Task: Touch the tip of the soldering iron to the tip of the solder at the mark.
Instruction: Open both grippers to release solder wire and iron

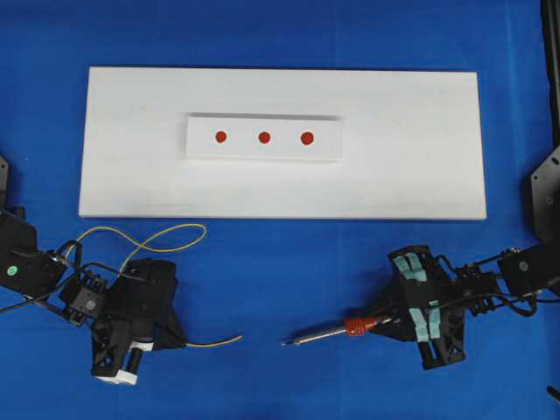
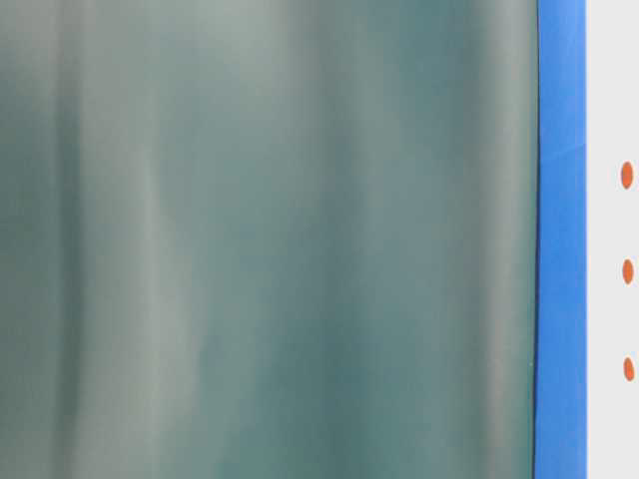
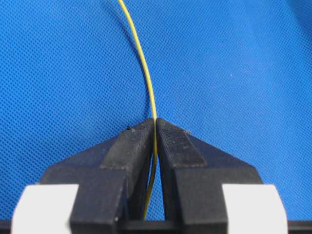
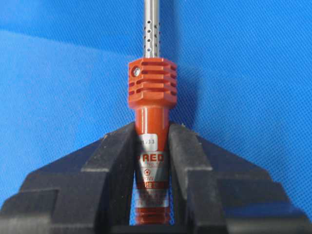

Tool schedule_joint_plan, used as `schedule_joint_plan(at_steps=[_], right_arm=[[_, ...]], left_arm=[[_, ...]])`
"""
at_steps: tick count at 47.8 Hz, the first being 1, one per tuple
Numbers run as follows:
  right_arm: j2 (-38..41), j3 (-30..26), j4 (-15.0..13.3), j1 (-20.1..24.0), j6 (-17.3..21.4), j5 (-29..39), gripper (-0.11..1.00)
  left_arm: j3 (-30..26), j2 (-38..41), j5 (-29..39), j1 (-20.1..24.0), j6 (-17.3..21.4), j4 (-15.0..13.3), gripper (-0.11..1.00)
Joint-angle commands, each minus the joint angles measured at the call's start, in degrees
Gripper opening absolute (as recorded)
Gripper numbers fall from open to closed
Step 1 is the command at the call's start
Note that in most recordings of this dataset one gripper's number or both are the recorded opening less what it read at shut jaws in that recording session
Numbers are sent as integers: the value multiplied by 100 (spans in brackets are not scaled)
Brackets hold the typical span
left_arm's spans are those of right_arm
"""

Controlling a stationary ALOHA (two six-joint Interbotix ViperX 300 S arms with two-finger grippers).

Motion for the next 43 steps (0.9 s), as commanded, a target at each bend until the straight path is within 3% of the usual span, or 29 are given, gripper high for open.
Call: schedule_joint_plan(at_steps=[1,8,12,15,20,24,29,36,43], right_arm=[[-44,-88,35,35,0,-53,6],[-35,-114,44,35,0,-53,11],[-44,-141,62,35,0,-53,29],[-70,-167,70,9,0,-35,48],[-264,-149,70,-62,-53,-18,79],[-571,-123,62,-158,-132,97,93],[-1125,-114,53,-299,-325,439,87],[-2083,-167,-26,-571,-826,1125,88],[-3006,-123,-35,-1028,-1257,1626,88]], left_arm=[[-44,-88,0,-9,0,-18,9],[-88,-132,141,-18,-9,-9,46],[-97,-211,343,-26,-9,-18,71],[-105,-334,571,-35,0,-9,82],[-141,-703,1116,-26,35,-9,80],[-185,-1055,1521,-18,62,-9,79],[-220,-1591,2021,9,141,-9,79],[-220,-2364,2637,158,352,0,79],[-70,-2944,2830,483,686,9,79]])
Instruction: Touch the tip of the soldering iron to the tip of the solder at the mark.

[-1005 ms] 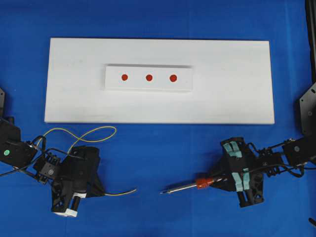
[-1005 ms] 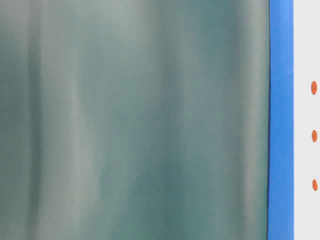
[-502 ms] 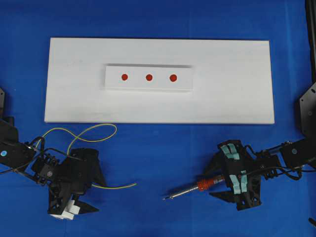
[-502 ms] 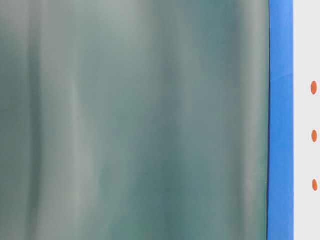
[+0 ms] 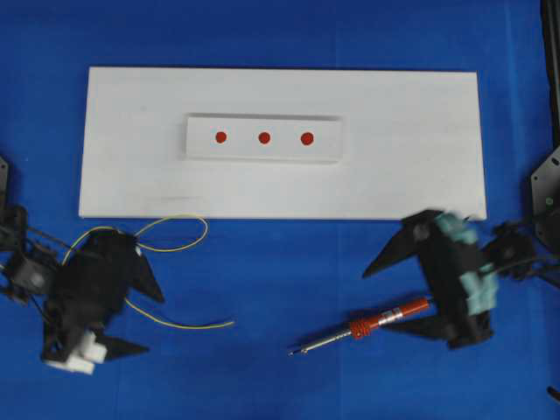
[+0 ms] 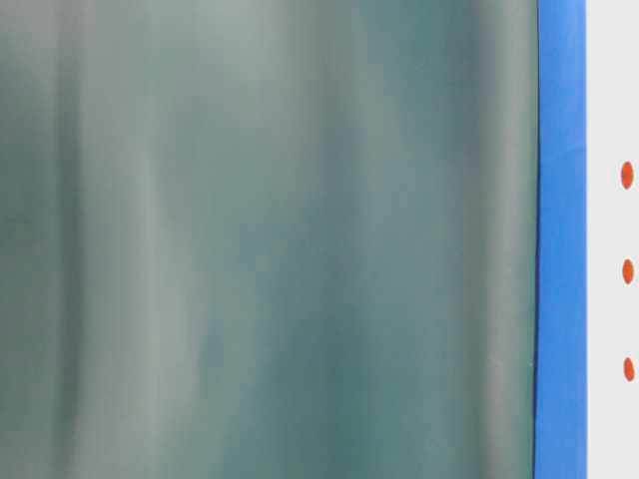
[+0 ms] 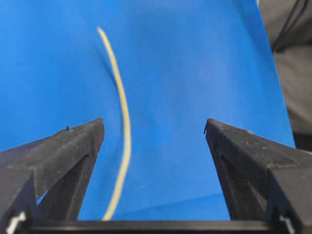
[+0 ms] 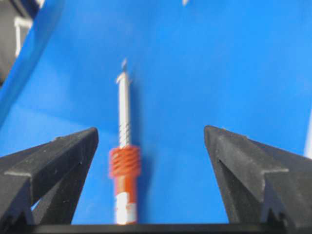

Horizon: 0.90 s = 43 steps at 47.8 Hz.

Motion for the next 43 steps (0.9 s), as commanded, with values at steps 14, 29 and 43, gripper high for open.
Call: schedule_joint_plan(at_steps=[14,29,43], right_arm=[[-2250,352,-272,-1415,-598,589,88],[-3199,967,-606,-2303,-659,782,87],[-3305,1564,-562,-2514,-598,457,87]], left_arm=[[404,-1301,26,1143,932,18,79],[1125,-2637,-229,1978,1600,26,79],[2162,-3981,-501,2408,1661,18,79]])
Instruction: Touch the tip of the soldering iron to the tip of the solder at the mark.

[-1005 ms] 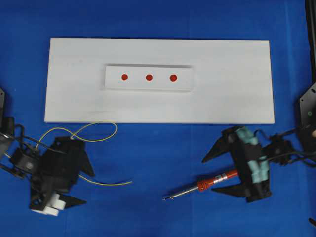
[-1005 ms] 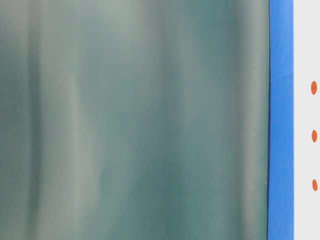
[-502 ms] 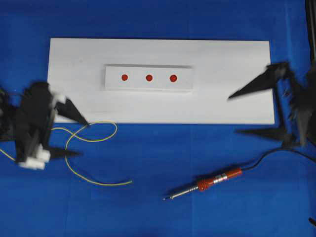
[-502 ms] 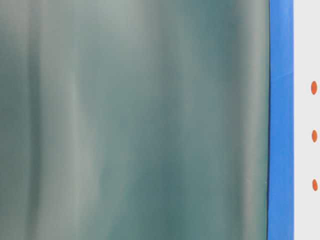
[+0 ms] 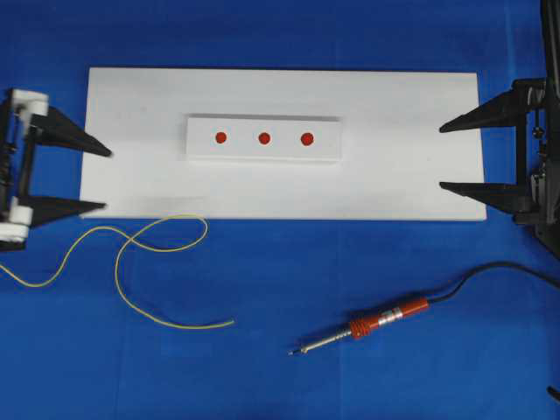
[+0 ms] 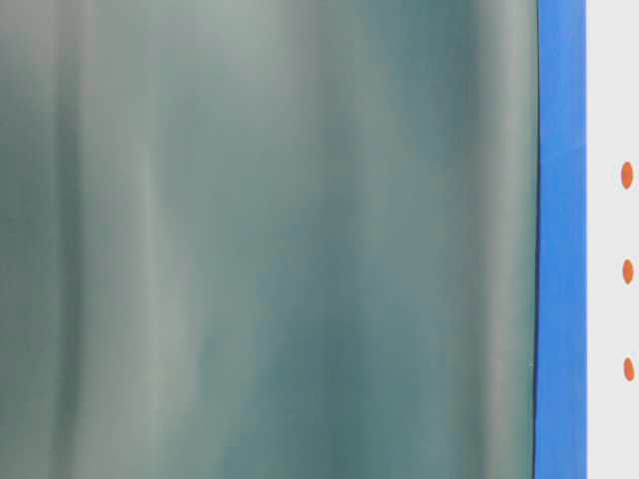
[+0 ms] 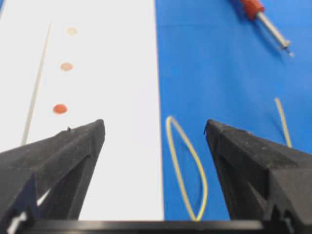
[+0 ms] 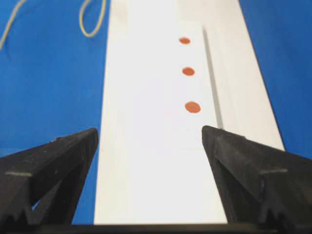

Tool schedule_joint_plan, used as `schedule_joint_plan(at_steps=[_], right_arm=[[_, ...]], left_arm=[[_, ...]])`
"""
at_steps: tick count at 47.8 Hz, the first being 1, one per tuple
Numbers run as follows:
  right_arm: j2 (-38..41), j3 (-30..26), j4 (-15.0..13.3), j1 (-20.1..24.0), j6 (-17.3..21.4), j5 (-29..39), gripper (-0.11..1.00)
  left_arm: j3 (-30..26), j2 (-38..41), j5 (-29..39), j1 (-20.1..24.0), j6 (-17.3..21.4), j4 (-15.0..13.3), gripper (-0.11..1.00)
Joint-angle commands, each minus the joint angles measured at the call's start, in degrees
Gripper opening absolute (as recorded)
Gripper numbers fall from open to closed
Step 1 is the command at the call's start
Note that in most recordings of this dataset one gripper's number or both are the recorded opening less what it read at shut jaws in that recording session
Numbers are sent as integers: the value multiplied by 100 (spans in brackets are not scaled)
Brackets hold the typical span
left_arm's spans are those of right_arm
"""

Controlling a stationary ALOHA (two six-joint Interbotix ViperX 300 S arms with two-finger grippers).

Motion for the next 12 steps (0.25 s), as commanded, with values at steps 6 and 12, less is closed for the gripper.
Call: schedule_joint_plan(at_steps=[6,12], right_arm=[[26,246,97,-9,18,-527,87],[44,439,193,-9,18,-809,87]], left_arm=[[422,-782,-88,79,0,9,79],[615,-1072,-62,70,0,9,79]])
